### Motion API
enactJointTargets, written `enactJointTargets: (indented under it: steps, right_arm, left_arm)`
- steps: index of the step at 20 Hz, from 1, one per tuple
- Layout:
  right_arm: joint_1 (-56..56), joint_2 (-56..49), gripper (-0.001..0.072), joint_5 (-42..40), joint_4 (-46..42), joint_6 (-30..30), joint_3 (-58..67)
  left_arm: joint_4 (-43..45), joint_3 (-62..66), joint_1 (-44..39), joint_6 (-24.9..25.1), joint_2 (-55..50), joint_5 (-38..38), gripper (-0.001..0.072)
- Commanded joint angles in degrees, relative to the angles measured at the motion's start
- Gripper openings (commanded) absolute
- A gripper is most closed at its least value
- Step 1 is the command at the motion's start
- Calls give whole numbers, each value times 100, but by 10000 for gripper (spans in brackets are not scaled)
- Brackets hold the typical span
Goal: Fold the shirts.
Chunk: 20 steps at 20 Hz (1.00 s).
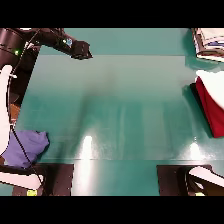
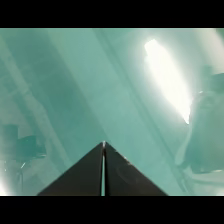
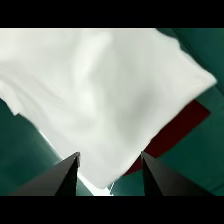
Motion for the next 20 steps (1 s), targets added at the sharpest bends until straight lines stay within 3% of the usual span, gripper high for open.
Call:
enactJointTargets:
  steps: [1,6,10,13,14,16,20]
  right_arm:
    - [-560,177,453,-7,-181,181,-706]
    - [-79,181,446,-31,1067,227,-603]
    - [1674,184,446,-35,1937,227,-417]
    - [3228,177,432,-356,1886,223,-369]
    - [3724,177,350,-518,1860,221,-369]
    - [4542,177,26,-791,1860,111,-369]
    - [5615,177,14,-1001,1853,-79,-369]
  left_arm:
    - [4,0,-2,20,2,-81,27]
    - [4,0,0,17,2,-72,27]
    - [2,0,-2,15,4,-94,27]
    - [0,0,0,15,4,-70,27]
    - [0,0,-2,15,2,-70,27]
    - [0,0,0,15,4,-70,27]
    - [0,0,0,15,4,-70,27]
